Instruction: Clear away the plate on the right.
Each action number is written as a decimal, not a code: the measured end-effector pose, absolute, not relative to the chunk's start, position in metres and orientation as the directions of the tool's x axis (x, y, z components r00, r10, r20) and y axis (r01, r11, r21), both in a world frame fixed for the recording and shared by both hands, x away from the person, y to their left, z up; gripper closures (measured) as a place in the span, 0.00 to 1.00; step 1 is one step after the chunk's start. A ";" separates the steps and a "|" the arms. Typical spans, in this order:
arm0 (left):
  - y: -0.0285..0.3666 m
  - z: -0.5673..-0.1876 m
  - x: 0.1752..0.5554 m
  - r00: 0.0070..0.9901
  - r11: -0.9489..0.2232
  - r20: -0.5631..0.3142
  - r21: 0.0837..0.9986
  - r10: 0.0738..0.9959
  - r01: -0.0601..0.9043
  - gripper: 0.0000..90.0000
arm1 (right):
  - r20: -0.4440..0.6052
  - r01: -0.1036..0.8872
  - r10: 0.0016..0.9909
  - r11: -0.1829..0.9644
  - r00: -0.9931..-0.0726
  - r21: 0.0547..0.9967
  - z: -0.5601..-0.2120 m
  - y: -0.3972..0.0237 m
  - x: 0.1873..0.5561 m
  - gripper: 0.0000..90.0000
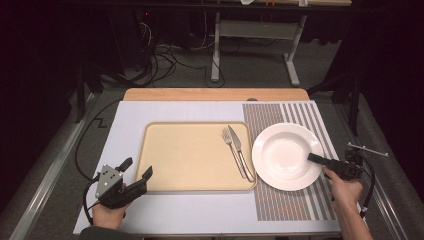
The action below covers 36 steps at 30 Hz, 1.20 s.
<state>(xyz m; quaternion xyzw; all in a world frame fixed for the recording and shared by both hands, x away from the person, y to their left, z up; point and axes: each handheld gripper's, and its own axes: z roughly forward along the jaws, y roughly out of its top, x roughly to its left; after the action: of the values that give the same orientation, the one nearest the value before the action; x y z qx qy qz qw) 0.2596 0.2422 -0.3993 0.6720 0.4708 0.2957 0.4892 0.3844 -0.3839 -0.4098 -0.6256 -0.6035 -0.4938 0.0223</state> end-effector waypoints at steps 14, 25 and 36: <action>0.244 -0.399 0.259 0.373 -0.067 -0.070 0.938 0.925 0.340 0.31 | 0.637 0.773 0.721 -0.231 -0.272 0.591 -0.401 -0.376 0.385 0.92; 0.243 -0.398 0.258 0.363 -0.085 -0.040 0.943 0.931 0.323 0.31 | 0.649 0.784 0.695 -0.200 -0.309 0.587 -0.389 -0.363 0.390 0.92; 0.242 -0.398 0.257 0.368 -0.094 -0.032 0.943 0.929 0.320 0.31 | 0.670 0.797 0.653 -0.166 -0.353 0.581 -0.385 -0.333 0.396 0.92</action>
<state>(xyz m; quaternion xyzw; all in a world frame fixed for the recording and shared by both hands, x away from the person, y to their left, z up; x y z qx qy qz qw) 0.2574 0.2423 -0.3979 0.6696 0.4665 0.3139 0.4852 0.3965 -0.3328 -0.3846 -0.5646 -0.6421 -0.5139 0.0702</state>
